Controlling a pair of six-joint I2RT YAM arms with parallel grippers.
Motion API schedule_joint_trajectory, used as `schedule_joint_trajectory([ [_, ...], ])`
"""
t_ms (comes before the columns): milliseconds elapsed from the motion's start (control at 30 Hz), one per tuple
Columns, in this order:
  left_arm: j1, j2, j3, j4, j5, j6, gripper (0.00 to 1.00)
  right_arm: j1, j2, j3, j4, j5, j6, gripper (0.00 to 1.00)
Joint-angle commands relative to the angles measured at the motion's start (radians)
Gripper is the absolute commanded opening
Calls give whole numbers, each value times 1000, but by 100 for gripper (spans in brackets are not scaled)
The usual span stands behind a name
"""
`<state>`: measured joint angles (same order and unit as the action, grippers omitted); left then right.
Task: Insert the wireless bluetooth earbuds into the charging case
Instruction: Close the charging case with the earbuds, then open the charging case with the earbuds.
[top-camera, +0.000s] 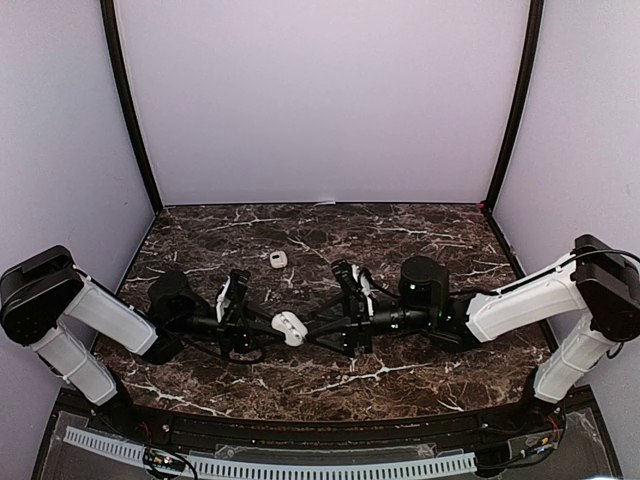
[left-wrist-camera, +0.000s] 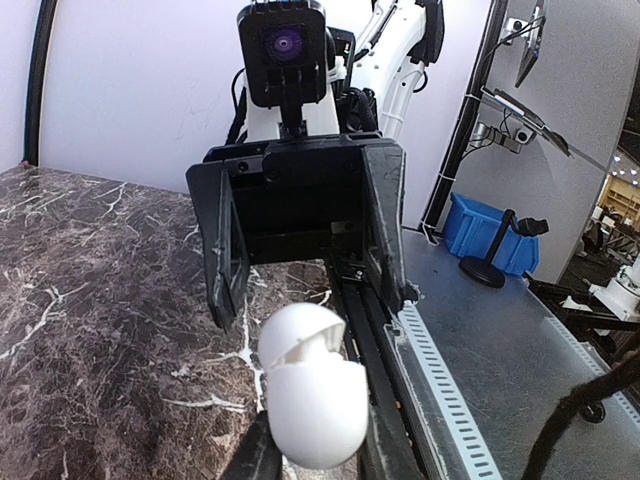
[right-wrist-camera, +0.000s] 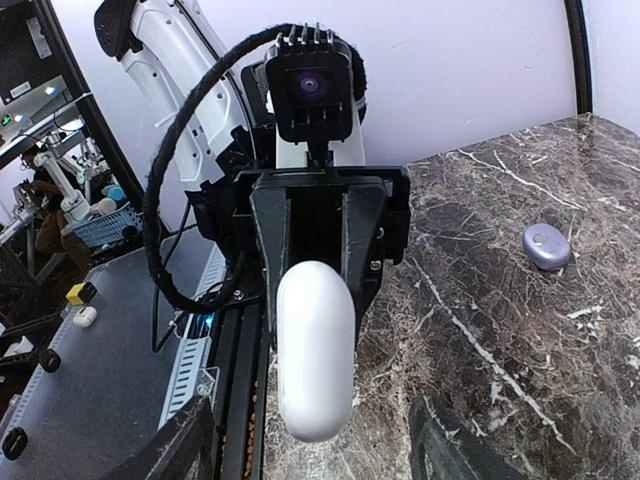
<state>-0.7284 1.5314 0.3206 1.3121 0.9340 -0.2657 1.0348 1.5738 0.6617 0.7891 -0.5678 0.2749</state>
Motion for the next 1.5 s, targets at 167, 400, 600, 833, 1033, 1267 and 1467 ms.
schedule_joint_trajectory([
  [167, 4, -9, 8, 24, 22, 0, 12, 27, 14, 42, -40, 79, -34, 63],
  [400, 4, -5, 9, 25, 34, -5, 12, 17, 6, 43, -70, 157, -34, 55],
  [600, 4, -6, 11, 23, 43, -7, 12, 8, 13, 56, -89, 154, -29, 47],
  [833, 4, -5, 11, 23, 47, -6, 12, 6, 7, 60, -127, 229, -15, 50],
  [1033, 4, -7, 11, 17, 45, -5, 12, -18, -35, 11, -72, 235, 13, 51],
  [1267, 4, 1, 16, 17, 44, -4, 12, -5, -16, 9, -13, 76, -17, 58],
  [1467, 4, 5, 20, 16, 49, -7, 12, 21, 18, 52, -28, 1, -48, 61],
])
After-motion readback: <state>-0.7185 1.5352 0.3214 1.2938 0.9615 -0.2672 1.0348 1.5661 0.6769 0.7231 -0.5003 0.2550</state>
